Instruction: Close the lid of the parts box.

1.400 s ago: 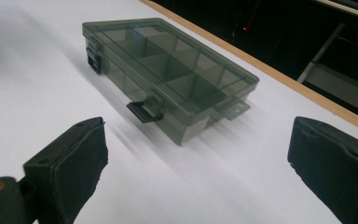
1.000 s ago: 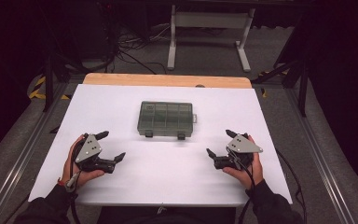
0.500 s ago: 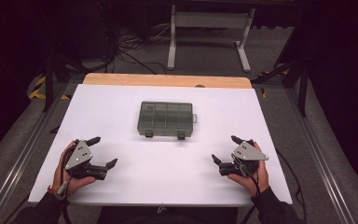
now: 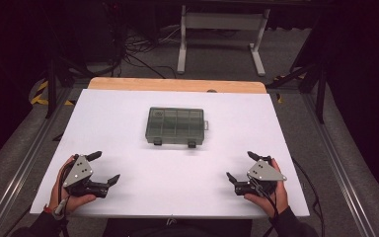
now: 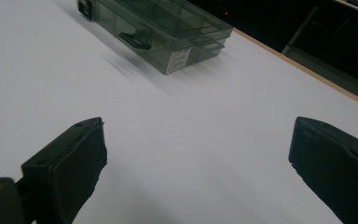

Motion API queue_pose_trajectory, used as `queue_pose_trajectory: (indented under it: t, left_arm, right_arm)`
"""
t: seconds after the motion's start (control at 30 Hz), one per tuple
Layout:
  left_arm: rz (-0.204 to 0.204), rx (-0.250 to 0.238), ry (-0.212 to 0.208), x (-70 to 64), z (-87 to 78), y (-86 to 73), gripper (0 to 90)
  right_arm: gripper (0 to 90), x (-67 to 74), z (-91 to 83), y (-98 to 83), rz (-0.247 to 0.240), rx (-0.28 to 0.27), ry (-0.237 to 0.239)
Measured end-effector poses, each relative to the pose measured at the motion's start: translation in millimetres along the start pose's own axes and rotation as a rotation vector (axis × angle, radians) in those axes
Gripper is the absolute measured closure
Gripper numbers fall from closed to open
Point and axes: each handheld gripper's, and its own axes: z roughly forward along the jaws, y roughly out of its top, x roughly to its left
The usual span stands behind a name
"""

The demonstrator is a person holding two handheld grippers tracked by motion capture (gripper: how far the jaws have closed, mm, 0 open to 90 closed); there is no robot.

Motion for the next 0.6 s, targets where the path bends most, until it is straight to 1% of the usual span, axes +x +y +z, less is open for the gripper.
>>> queue_pose_trajectory:
  t: [0.07, 0.17, 0.2, 0.23, 0.27, 0.37, 0.43, 0.53, 0.6]
  left_arm:
    - [0.006, 0.002, -0.003, -1.4, 0.0, -0.2, 4.8]
    - [0.005, 0.005, -0.009, -2.0, 0.9, -0.6, 4.8]
    - [0.012, 0.011, -0.01, -1.8, 1.3, -1.0, 4.8]
    - [0.008, 0.01, -0.012, -2.2, 1.6, -1.3, 4.8]
    - [0.012, 0.012, -0.013, -2.4, 1.4, -1.5, 4.8]
    - [0.013, 0.001, -0.015, -3.0, 0.1, -0.6, 4.9]
    - [0.014, -0.003, -0.016, -3.4, 0.8, 0.1, 4.9]
    - [0.019, 0.001, -0.019, -2.9, 1.5, 0.8, 4.9]
    - [0.011, -0.002, -0.02, -3.0, 2.4, 0.8, 4.9]
  right_arm:
    - [4.7, 0.4, -1.2, -0.8, 0.001, 0.001, 0.002]
    - [4.7, 0.2, -1.8, -2.0, 0.003, 0.003, 0.001]
    - [4.8, 0.0, -2.1, -3.2, 0.011, 0.004, 0.002]
    - [4.8, -0.5, -2.5, -3.8, 0.011, 0.007, -0.002]
    - [4.8, -0.7, -2.9, -3.6, 0.009, 0.008, -0.007]
    - [4.8, -0.5, -5.4, -2.1, 0.009, -0.006, -0.016]
    - [4.8, -0.1, -6.5, -1.8, 0.007, -0.005, -0.017]
    - [4.8, 0.6, -7.1, -1.7, 0.002, -0.007, -0.012]
    - [4.9, 1.1, -6.8, -1.6, 0.001, -0.006, -0.008]
